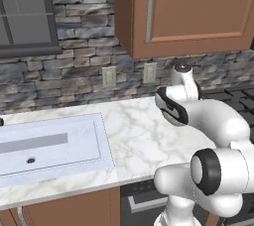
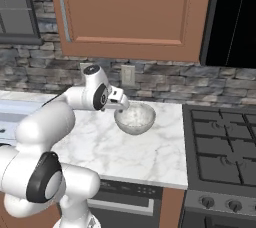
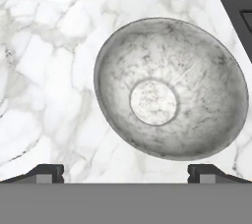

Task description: Pick the cup and bowl from the counter and place them on the counter next to the sink.

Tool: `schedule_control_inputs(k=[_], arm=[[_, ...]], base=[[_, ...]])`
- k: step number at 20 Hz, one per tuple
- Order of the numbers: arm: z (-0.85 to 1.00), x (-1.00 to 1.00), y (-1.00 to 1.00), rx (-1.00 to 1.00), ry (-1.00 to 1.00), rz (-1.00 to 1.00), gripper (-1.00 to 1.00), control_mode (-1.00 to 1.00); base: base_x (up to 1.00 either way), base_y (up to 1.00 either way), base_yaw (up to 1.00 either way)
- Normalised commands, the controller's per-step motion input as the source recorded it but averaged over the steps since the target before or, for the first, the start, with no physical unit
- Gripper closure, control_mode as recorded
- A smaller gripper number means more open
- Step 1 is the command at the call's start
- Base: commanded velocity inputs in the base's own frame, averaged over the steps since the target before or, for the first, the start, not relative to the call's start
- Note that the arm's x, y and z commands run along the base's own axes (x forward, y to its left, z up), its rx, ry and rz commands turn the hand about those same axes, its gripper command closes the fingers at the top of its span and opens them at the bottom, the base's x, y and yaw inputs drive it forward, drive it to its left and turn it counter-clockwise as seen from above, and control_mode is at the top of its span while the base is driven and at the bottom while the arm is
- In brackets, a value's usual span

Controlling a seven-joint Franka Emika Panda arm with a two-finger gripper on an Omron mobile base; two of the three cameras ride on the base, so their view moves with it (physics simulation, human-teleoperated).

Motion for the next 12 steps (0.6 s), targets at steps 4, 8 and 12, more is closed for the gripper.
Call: schedule_control_inputs(k=[4, 8, 12], arm=[[0.0, 0.42, 0.0, 0.0, 0.0, 0.04, -1.0, -1.0], [-0.08, 0.12, 0.0, 0.0, 0.0, 0.05, -1.0, -1.0], [-0.26, 0.07, 0.0, 0.0, 0.0, 0.04, -1.0, -1.0]], base=[[0.0, 0.0, 0.0], [0.0, 0.0, 0.0], [0.0, 0.0, 0.0]])
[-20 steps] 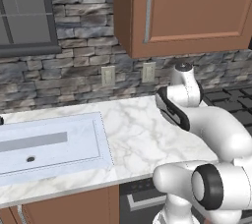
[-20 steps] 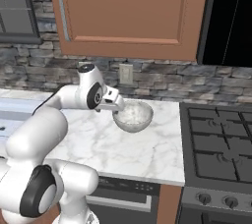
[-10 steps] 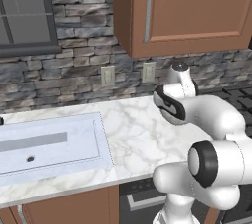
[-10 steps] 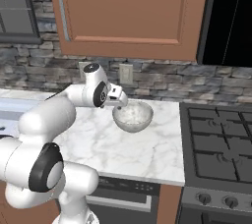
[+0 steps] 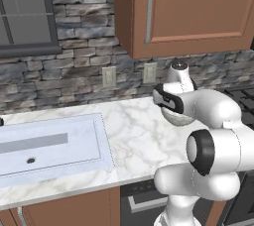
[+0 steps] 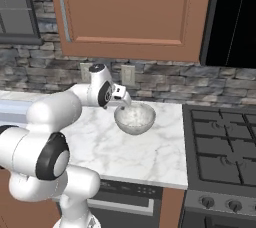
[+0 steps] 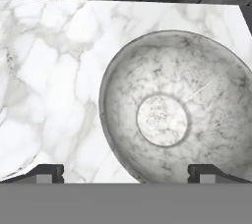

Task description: Pick the cup and bowl from the counter and place them on the counter next to the sink.

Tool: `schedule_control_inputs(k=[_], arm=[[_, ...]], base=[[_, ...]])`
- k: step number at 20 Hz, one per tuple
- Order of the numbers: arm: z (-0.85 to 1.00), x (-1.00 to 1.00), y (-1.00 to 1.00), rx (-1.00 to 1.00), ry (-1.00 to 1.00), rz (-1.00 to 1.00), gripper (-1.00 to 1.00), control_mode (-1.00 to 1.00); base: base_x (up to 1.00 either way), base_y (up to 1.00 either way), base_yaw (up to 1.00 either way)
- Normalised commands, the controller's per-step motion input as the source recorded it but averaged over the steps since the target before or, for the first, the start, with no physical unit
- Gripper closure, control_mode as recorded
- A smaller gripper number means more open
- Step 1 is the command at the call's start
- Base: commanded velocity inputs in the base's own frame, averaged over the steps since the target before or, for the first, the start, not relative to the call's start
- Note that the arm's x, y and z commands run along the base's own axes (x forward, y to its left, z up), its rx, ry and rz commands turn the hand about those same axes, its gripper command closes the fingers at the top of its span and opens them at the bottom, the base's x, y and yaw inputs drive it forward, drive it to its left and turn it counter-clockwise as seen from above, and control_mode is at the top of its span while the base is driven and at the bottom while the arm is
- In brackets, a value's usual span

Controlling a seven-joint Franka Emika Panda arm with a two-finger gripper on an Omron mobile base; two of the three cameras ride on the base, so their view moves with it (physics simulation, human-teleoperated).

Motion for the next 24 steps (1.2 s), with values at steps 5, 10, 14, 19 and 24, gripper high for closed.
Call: schedule_control_inputs(k=[5, 10, 14, 19, 24], arm=[[-0.3, 0.01, 0.0, 0.0, 0.0, 0.02, -1.0, -1.0], [-0.24, 0.0, 0.0, 0.0, 0.0, 0.0, -1.0, -1.0], [-0.16, 0.01, 0.0, 0.0, 0.0, 0.0, -1.0, -1.0], [-0.12, 0.0, 0.0, 0.0, 0.0, 0.0, -1.0, -1.0], [-0.15, 0.05, 0.0, 0.0, 0.0, 0.0, -1.0, -1.0]], base=[[0.0, 0.0, 0.0], [0.0, 0.0, 0.0], [0.0, 0.0, 0.0], [0.0, 0.0, 0.0], [0.0, 0.0, 0.0]])
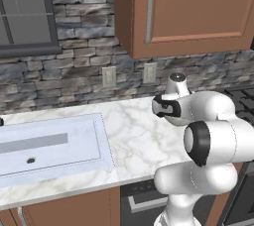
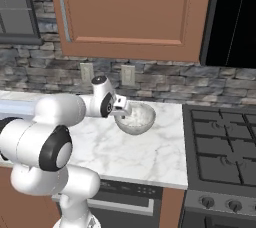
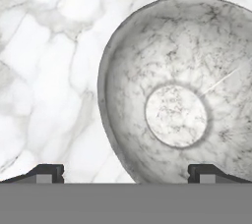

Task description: Pick the cup and bowl from the counter and place them on the counter next to the sink.

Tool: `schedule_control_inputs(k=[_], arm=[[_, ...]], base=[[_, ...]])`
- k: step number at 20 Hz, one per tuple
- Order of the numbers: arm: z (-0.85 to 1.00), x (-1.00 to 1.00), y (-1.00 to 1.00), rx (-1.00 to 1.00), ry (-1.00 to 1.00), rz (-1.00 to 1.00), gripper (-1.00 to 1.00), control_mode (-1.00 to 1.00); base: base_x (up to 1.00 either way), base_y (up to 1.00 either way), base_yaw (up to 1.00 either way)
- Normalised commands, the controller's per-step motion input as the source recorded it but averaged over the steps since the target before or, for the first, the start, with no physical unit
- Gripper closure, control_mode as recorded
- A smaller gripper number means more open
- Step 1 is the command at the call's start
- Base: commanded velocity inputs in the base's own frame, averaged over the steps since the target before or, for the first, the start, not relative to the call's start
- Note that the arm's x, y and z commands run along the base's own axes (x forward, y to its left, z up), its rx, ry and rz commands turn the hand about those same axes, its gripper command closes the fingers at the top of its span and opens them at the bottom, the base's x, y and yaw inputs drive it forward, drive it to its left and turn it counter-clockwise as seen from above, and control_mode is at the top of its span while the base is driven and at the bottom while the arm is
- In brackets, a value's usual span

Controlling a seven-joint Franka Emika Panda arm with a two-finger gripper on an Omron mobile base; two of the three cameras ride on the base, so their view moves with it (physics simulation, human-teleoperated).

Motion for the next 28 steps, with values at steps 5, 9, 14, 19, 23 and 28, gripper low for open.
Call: schedule_control_inputs(k=[5, 9, 14, 19, 23, 28], arm=[[-0.2, 0.09, 0.0, 0.0, 0.0, 0.0, -1.0, -1.0], [-0.16, 0.13, 0.0, 0.0, 0.0, 0.0, -1.0, -1.0], [-0.06, 0.22, 0.0, 0.0, 0.0, 0.0, -1.0, -1.0], [-0.04, 0.17, -0.01, 0.0, 0.0, 0.01, -1.0, -1.0], [0.0, 0.0, -0.01, 0.0, 0.0, 0.02, -1.0, -1.0], [0.0, 0.0, 0.0, 0.0, 0.0, 0.0, 1.0, -1.0]], base=[[0.0, 0.0, 0.0], [0.0, 0.0, 0.0], [0.0, 0.0, 0.0], [0.0, 0.0, 0.0], [0.0, 0.0, 0.0], [0.0, 0.0, 0.0]])
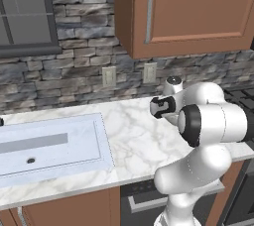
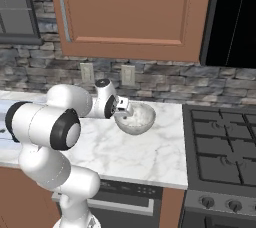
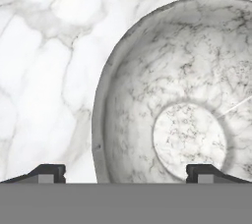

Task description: Pick the cup and bowl from the counter and place them on the counter next to the sink.

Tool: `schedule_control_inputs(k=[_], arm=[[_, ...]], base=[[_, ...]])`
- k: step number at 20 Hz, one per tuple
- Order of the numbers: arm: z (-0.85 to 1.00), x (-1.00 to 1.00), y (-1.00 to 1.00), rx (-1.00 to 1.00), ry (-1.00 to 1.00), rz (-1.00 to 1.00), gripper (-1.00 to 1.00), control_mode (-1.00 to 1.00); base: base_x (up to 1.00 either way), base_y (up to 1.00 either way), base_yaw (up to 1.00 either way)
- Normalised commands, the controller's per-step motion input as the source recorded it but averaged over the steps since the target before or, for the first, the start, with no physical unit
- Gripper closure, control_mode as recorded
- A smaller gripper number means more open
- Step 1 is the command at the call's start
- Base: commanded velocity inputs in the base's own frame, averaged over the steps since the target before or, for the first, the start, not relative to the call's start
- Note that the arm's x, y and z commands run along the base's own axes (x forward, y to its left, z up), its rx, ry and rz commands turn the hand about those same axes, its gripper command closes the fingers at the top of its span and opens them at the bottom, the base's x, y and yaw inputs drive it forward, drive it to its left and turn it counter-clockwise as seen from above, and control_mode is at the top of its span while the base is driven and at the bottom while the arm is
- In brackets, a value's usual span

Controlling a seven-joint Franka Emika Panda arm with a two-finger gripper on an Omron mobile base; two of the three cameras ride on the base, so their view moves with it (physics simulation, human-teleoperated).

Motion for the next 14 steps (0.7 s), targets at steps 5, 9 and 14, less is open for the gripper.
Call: schedule_control_inputs(k=[5, 9, 14], arm=[[0.0, 0.0, 0.0, 0.0, 0.0, 0.0, 1.0, -1.0], [0.0, 0.0, 0.0, 0.0, 0.0, 0.0, 1.0, -1.0], [0.0, -0.06, 0.0, 0.0, 0.0, 0.0, 1.0, -1.0]], base=[[0.0, 0.0, 0.0], [0.0, 0.0, 0.0], [0.0, 0.0, 0.0]])
